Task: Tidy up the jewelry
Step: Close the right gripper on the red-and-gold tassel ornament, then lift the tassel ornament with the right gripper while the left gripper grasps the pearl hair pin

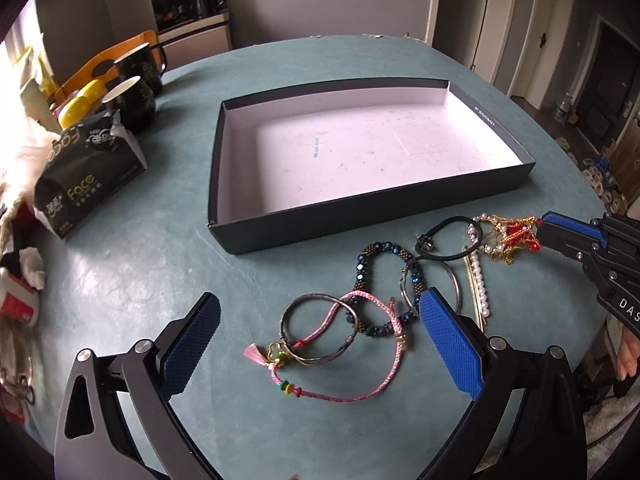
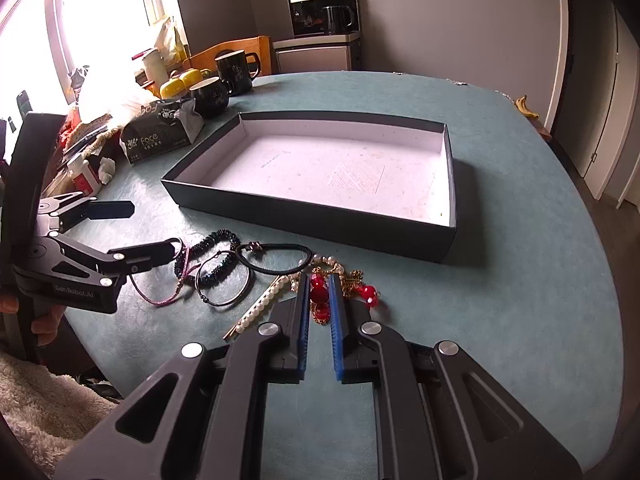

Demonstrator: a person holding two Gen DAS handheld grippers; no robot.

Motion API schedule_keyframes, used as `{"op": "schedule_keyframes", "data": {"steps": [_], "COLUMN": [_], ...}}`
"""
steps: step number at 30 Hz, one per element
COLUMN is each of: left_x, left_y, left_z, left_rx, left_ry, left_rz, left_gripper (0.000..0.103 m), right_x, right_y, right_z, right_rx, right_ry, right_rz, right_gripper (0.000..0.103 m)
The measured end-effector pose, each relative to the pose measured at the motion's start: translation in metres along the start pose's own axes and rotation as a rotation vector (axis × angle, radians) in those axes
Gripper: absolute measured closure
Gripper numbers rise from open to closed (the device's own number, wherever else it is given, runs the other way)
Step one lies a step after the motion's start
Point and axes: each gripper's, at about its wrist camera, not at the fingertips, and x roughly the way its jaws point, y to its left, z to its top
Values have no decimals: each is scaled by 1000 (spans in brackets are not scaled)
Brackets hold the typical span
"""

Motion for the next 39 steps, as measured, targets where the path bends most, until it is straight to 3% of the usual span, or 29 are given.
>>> {"op": "schedule_keyframes", "data": {"steps": [7, 17, 22, 26, 30, 39], "left_x": [-1, 17, 24, 28, 32, 45], "left_y": [-20, -47, -57, -66, -73, -90], "left_z": [10, 15, 17, 20, 22, 23], "left_rx": [89, 194, 237, 284, 317, 385], "left_ry": [-48, -34, -35, -33, -29, 12], "left_rz": [-81, -177, -179, -200, -207, -235], "left_gripper": [2, 4, 8, 35, 49, 69], "right_x": [-19, -49, -56, -57, -60, -55], "right_y": [-3, -13, -21, -26, -27, -31], "right_z": [18, 35, 36, 34, 34, 31], "right_rx": [5, 20, 29, 41, 44, 63], "right_ry": [-70, -163, -185, -187, -197, -189], "right_rz": [25, 32, 29, 30, 30, 43], "right_gripper": [94, 94, 94, 94, 94, 94]}}
